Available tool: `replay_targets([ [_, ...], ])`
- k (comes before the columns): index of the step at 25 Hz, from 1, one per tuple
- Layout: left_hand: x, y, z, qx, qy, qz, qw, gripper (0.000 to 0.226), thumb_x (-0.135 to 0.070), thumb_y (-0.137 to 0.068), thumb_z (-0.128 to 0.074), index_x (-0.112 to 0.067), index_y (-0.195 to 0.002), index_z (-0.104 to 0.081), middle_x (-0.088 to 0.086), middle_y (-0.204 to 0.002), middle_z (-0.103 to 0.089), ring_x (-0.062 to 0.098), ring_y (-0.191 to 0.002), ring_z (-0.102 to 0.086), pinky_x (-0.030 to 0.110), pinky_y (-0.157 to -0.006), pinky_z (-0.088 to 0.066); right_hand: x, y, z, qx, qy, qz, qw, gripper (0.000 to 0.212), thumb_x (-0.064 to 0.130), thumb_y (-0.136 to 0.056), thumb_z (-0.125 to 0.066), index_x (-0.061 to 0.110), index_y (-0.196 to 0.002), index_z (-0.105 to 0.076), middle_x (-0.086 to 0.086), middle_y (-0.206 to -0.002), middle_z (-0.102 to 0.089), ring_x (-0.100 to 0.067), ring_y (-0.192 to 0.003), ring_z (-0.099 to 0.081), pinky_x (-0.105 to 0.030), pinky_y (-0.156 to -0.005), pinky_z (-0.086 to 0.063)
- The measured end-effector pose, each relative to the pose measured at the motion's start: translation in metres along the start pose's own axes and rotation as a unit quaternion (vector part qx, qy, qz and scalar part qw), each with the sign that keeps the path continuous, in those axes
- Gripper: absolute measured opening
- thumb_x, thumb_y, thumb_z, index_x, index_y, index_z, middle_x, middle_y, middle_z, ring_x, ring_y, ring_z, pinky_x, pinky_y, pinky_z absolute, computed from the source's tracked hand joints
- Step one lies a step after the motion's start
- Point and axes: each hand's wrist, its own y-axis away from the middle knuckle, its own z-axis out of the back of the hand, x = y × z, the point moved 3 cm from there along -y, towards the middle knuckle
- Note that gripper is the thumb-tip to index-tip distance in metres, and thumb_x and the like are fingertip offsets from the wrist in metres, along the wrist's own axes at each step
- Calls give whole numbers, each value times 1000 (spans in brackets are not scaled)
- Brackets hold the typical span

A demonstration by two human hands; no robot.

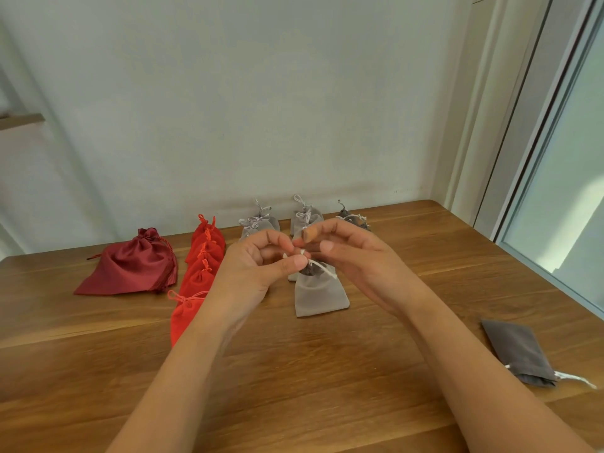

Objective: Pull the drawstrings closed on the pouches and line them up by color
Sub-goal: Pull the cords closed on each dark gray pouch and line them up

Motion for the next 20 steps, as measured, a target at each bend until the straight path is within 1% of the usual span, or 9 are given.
replay_targets([
  [3, 0, -1, 1, -6, -47, -43, 998, 26, 6, -76, -68, -9, -71, -48, -2, -71, -70, 8, -72, -67, 18, -67, -52, -1, -1, -1, -16, 85, -33, 996, 20, 1, -85, -64, 7, -105, -62, -2, -96, -68, -14, -91, -65, -25, -81, -55],
  [5, 2, -1, 0, -7, -75, -57, 996, 33, 9, -78, -67, -10, -67, -42, 0, -73, -70, 9, -71, -67, 19, -66, -53, -2, 1, -3, -33, 112, -52, 992, 20, 4, -79, -72, 10, -96, -64, 1, -85, -68, -12, -80, -65, -26, -74, -57],
  [8, 8, 0, -1, -51, -155, -84, 983, 39, 10, -78, -66, -13, -63, -39, 5, -70, -66, 4, -64, -63, 19, -60, -48, -2, 1, -3, -54, 168, -48, 983, 20, 7, -74, -79, 15, -87, -65, 4, -81, -66, -8, -77, -62, -24, -74, -55],
  [10, 10, 1, -2, -69, -200, -99, 972, 35, 6, -78, -65, -16, -62, -43, 11, -71, -65, 5, -62, -61, 25, -60, -48, -2, 1, -2, -58, 205, -32, 977, 21, 10, -72, -81, 17, -85, -67, 6, -83, -67, -7, -79, -63, -22, -79, -53],
  [12, 10, 2, -4, -71, -203, -111, 970, 30, 4, -77, -67, -21, -67, -53, 4, -74, -67, 9, -66, -62, 24, -62, -49, -3, 2, -2, -58, 191, -28, 979, 21, 7, -72, -80, 14, -87, -67, 4, -85, -68, -8, -81, -65, -21, -80, -53],
  [15, 9, 3, -4, -73, -223, -137, 962, 32, 1, -80, -69, -31, -84, -66, -6, -78, -67, 8, -72, -64, 20, -66, -52, -2, 3, -1, -64, 165, -33, 984, 15, 8, -77, -76, 8, -90, -69, -1, -86, -70, -11, -83, -67, -23, -78, -55],
  [17, 8, 1, -2, -64, -255, -159, 952, 33, -4, -83, -68, -36, -89, -67, -8, -84, -67, 8, -76, -65, 22, -68, -52, 1, 3, -1, -68, 169, -25, 983, 10, 16, -86, -67, 8, -91, -71, -2, -86, -71, -11, -82, -67, -21, -78, -54],
  [18, 9, 0, -1, -55, -265, -165, 949, 32, -6, -85, -67, -37, -89, -67, -10, -86, -67, 9, -78, -65, 24, -69, -53, 2, 3, 0, -76, 167, -18, 983, 15, 19, -89, -63, 7, -90, -72, -3, -86, -72, -11, -82, -67, -19, -78, -53],
  [20, 11, 0, -2, -44, -266, -164, 949, 27, -9, -88, -64, -36, -92, -65, -12, -89, -68, 9, -79, -66, 27, -71, -55, 2, 2, 0, -99, 140, -11, 985, 18, 17, -91, -60, 4, -87, -71, -5, -84, -72, -10, -80, -66, -17, -76, -51],
])
